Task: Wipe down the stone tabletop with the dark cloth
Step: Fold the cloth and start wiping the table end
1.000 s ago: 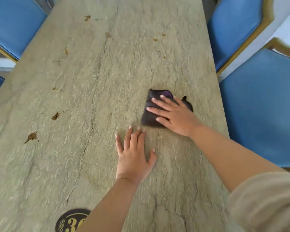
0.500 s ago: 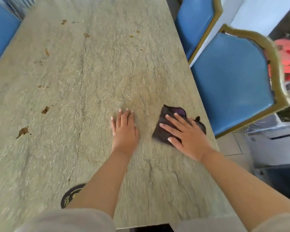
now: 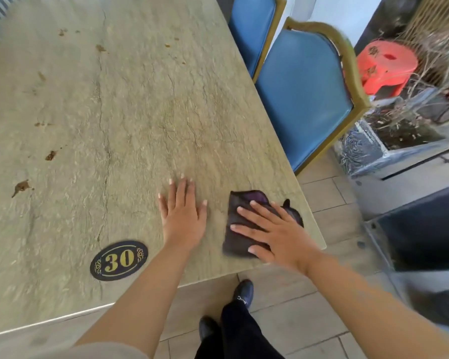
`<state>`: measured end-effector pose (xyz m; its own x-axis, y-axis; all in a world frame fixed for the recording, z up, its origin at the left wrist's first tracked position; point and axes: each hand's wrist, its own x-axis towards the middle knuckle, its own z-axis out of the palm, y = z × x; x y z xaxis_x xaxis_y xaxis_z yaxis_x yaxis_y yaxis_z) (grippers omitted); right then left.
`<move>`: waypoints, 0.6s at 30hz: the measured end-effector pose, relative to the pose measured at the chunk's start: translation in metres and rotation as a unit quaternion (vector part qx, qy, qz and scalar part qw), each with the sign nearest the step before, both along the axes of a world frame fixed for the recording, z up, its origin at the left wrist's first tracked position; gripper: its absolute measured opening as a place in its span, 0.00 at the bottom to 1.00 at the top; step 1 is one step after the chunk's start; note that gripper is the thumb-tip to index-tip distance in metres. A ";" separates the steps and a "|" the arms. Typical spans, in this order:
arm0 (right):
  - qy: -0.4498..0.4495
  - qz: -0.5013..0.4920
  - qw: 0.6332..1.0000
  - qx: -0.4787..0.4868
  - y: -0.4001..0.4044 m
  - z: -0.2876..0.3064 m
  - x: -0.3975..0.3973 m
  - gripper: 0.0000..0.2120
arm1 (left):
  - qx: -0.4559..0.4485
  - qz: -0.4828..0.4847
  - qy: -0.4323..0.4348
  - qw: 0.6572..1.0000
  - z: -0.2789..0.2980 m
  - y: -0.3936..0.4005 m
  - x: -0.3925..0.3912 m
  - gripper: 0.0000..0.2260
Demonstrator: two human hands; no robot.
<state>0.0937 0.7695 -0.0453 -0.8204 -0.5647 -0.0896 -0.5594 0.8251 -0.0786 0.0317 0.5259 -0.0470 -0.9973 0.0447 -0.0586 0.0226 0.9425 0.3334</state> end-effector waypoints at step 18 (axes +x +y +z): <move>-0.016 -0.032 0.999 -0.011 -0.016 0.006 -0.131 0.25 | -0.063 0.123 -0.021 0.990 0.003 -0.004 -0.054 0.27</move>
